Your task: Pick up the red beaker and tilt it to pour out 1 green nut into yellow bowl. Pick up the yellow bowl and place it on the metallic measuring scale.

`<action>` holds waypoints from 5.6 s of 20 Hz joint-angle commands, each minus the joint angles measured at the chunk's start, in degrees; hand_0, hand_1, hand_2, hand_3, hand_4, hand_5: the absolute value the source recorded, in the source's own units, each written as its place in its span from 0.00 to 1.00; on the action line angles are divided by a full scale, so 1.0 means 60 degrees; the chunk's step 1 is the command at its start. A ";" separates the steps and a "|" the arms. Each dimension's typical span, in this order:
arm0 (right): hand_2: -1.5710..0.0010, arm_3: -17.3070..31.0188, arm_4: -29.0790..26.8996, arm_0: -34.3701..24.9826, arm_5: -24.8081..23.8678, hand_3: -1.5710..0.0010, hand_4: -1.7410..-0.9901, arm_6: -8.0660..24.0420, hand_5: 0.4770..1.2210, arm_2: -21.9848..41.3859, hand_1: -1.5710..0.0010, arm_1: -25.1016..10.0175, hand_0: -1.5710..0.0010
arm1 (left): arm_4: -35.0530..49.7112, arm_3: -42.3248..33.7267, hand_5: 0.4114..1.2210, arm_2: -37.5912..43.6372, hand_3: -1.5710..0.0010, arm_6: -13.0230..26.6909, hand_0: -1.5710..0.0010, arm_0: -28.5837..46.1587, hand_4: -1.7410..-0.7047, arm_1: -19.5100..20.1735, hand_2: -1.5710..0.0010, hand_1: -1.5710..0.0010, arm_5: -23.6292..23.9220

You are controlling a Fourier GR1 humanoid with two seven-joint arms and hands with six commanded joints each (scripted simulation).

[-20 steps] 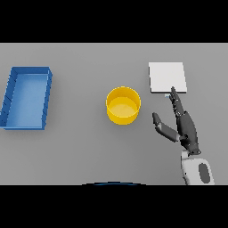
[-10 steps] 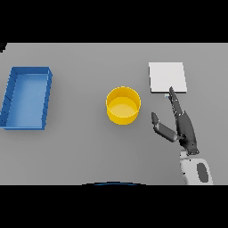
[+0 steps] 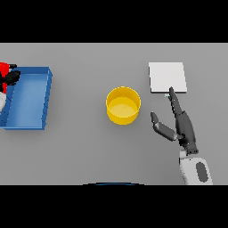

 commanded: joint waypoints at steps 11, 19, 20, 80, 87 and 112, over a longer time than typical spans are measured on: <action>1.00 -0.0047 -0.0097 0.0005 0.0114 1.00 0.79 -0.0069 0.28 -0.0056 1.00 -0.0169 1.00 | 0.0640 -0.2032 0.30 -0.0856 0.82 -0.0542 0.74 0.0899 0.94 0.1481 0.78 0.77 -0.2636; 1.00 -0.0197 0.0426 0.0005 -0.0110 1.00 0.75 0.0442 0.26 0.0143 1.00 -0.0180 1.00 | 0.0069 -0.1336 0.30 -0.0918 0.97 -0.1076 0.96 0.0569 1.00 0.0996 0.96 0.96 -0.1978; 1.00 -0.0314 0.0713 0.0008 -0.0145 1.00 0.77 0.0492 0.27 0.0297 1.00 -0.0242 1.00 | 0.0087 -0.1538 0.31 -0.0880 0.98 -0.1289 0.96 0.0698 0.99 0.0994 0.97 0.97 -0.1796; 0.10 0.3658 0.5899 -0.7189 0.5319 0.20 0.01 -0.0281 1.00 0.4885 0.01 -0.3395 0.01 | 0.0650 -0.1838 0.35 -0.0452 1.00 -0.1934 1.00 0.1054 0.98 0.1240 1.00 1.00 -0.1954; 0.04 0.3081 0.5813 -0.7224 0.5348 0.26 0.00 0.0251 1.00 0.4303 0.00 -0.3771 0.01 | 0.0687 -0.1950 0.34 -0.0469 1.00 -0.1937 1.00 0.1086 0.99 0.1219 1.00 1.00 -0.1965; 0.10 0.9220 0.6307 -0.8611 0.2391 0.14 0.00 -0.0669 1.00 0.2636 0.00 -0.3781 0.00 | 0.0665 -0.2400 0.37 -0.0507 1.00 -0.1420 1.00 0.1190 0.98 0.1483 1.00 1.00 -0.1782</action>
